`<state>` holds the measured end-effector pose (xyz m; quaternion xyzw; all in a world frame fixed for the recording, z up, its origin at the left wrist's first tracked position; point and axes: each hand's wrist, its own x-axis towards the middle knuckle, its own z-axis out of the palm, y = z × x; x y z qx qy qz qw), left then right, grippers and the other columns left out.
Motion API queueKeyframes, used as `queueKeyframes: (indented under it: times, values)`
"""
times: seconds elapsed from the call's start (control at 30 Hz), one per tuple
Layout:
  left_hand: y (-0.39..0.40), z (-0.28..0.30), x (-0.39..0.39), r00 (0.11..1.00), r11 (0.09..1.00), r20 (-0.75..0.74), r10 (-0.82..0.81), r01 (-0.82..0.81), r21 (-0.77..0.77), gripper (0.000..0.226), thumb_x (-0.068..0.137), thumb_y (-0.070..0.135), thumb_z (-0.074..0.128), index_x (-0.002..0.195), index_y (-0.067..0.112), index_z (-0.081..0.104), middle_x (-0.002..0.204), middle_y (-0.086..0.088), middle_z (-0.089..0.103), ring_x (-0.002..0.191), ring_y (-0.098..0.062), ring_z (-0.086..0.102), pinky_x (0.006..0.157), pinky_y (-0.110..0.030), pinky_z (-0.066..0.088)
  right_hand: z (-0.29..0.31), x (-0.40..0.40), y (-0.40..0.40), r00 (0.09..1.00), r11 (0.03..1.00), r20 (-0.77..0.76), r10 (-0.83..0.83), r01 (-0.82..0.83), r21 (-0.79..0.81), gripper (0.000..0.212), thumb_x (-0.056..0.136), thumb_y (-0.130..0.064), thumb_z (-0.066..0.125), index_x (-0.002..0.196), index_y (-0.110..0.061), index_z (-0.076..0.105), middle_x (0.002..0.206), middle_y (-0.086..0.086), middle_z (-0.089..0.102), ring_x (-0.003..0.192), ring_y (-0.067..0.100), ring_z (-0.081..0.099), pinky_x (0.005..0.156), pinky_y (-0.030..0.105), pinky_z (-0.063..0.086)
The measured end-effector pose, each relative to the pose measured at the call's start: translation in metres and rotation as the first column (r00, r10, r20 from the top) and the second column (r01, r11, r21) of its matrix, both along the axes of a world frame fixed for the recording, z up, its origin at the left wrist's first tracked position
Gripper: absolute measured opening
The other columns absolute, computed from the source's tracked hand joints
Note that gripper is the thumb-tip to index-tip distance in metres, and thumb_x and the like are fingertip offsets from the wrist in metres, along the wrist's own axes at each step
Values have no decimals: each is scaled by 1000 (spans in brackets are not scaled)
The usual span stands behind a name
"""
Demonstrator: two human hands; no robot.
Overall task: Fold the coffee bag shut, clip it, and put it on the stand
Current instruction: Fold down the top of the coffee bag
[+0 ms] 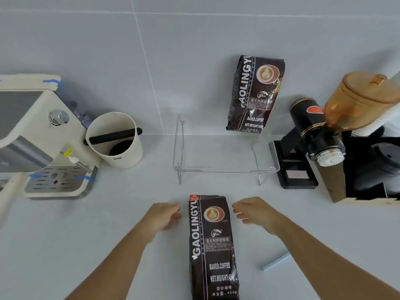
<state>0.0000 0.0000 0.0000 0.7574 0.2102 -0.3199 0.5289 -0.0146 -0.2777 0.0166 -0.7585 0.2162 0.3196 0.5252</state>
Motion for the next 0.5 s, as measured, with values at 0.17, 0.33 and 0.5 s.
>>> queueKeyframes:
  times: [0.17, 0.33, 0.5]
  values:
    - [-26, -11, 0, 982, 980, -49, 180, -184, -81, 35, 87, 42, 60, 92, 9, 71, 98, -12, 77, 92, -29, 72, 83, -38, 53, -13, 3, 21, 992, 988, -39, -119, 122, 90, 33, 90, -33, 60, 101, -3, 71, 99, 18, 73, 85, 21, 63, 92, 39, 53]
    - [-37, -21, 0, 985, 977, -98, 143, -156, -143, 41, 82, 48, 64, 86, 10, 77, 90, -11, 80, 92, -34, 73, 97, -49, 53, -21, 5, 37, 990, 987, -23, -141, 142, 72, 20, 88, -27, 60, 89, -13, 75, 92, 16, 74, 79, 20, 61, 77, 33, 50]
    - [-46, -12, 0, 975, 951, -111, 190, -211, -225, 34, 90, 30, 61, 99, -2, 70, 101, -21, 76, 96, -38, 71, 91, -47, 54, -18, 7, 38, 984, 978, 21, -178, 174, 115, 15, 92, -19, 60, 93, -9, 71, 89, 13, 73, 75, 17, 64, 69, 27, 51]
